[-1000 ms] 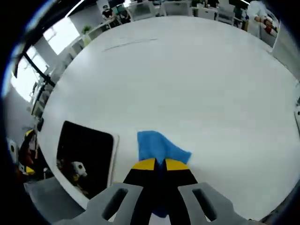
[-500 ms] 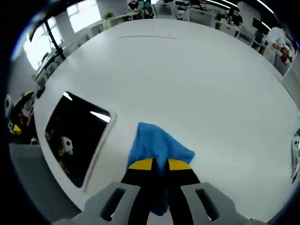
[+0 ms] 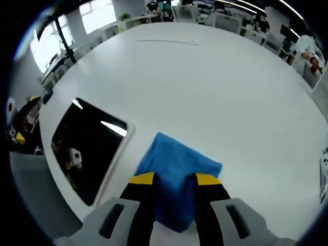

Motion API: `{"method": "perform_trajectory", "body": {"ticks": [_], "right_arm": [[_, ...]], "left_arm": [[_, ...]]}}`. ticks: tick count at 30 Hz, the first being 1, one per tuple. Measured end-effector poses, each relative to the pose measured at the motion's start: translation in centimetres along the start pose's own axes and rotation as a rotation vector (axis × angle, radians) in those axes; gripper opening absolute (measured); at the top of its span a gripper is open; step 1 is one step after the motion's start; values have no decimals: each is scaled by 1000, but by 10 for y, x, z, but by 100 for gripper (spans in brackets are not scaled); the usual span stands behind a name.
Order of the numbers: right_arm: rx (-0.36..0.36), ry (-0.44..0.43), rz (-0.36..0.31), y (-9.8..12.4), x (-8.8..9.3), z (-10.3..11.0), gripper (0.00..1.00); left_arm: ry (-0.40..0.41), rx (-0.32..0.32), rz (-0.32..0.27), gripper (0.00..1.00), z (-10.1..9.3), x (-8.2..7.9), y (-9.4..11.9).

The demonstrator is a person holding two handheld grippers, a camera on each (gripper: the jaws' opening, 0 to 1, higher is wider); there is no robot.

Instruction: Wipe the mirror surface with the cleaning cloth until all visible marks leave the cleaned area.

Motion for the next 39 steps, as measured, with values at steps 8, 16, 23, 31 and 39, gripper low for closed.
{"method": "perform_trajectory", "body": {"ticks": [8, 16, 23, 31, 39], "right_arm": [[-165, 61, -201, 39, -6, 8, 62], [-234, 11, -321, 62, 43, -6, 100], [-196, 63, -421, 91, 86, -16, 100], [-153, 97, -474, 98, 88, -18, 100], [-156, 135, -461, 106, 89, -25, 100]], "left_arm": [[8, -38, -10, 100, 18, -1, 11], [72, -41, -25, 100, 32, 8, 36], [99, -80, -27, 100, 45, 14, 50], [73, -80, -23, 100, 41, 8, 46], [66, -77, -46, 100, 41, 4, 48]]}}
Point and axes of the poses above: the point that each gripper's makers call its tool centre point, and the gripper's own axes: y roughly backward along the fingers, z roughly to its left, x roughly out of its underside, the point moved 7 cm from there along y, roughly backward along the fingers, and after that the axes turned 4 degrees about -z, right-handed, at the moved point
